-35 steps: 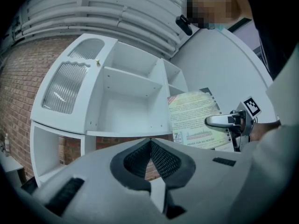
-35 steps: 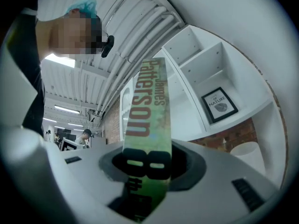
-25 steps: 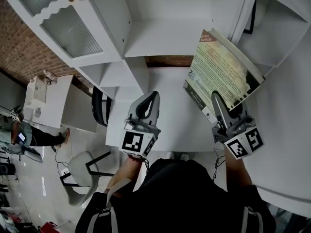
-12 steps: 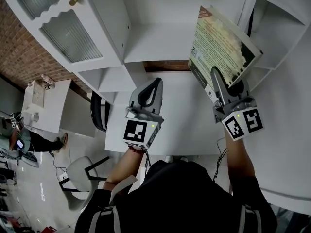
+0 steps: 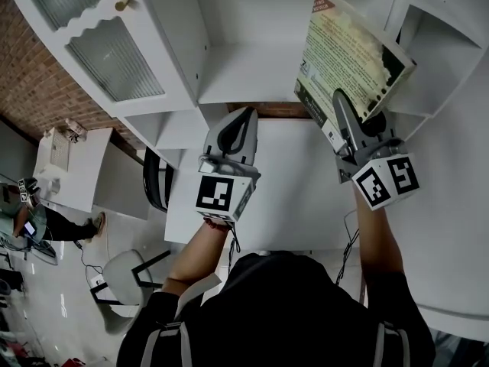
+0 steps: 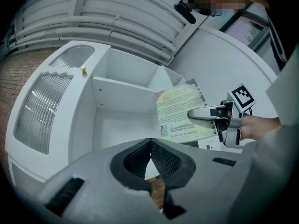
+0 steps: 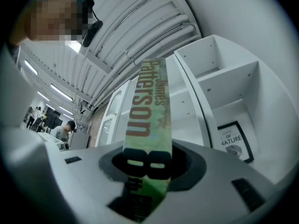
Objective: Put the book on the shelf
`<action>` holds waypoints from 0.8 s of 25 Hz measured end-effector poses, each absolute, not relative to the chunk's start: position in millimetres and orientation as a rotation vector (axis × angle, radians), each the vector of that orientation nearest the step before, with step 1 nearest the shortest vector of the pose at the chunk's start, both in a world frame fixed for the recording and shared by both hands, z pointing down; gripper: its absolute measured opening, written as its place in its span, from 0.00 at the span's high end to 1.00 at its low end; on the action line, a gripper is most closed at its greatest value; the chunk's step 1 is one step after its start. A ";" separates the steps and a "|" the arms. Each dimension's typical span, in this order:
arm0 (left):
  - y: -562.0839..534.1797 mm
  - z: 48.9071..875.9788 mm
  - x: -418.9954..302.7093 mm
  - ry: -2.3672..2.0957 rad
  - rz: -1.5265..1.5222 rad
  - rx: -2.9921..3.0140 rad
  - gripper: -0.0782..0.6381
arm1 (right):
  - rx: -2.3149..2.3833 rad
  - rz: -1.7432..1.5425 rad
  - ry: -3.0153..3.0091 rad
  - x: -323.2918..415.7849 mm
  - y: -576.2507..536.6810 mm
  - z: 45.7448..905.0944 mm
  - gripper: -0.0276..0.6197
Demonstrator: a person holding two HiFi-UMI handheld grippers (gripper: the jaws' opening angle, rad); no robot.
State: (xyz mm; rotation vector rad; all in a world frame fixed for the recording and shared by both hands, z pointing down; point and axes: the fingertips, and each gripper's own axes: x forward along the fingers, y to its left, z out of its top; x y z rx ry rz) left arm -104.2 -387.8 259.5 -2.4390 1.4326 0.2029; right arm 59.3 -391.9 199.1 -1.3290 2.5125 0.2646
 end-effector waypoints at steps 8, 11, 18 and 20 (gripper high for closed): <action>-404.5 251.3 -97.5 1.424 0.210 -2.438 0.87 | -1.466 0.364 2.485 48.0 -436.7 195.1 0.70; -412.6 251.1 -92.0 1.416 0.204 -2.450 0.87 | -1.517 0.370 2.483 41.2 -458.0 198.9 0.70; -433.9 258.1 -82.4 1.413 0.163 -2.488 0.87 | -1.617 0.292 2.424 42.7 -498.5 204.5 0.70; -437.6 261.0 -80.1 1.410 0.157 -2.504 0.87 | -1.632 0.264 2.410 43.3 -508.7 206.0 0.70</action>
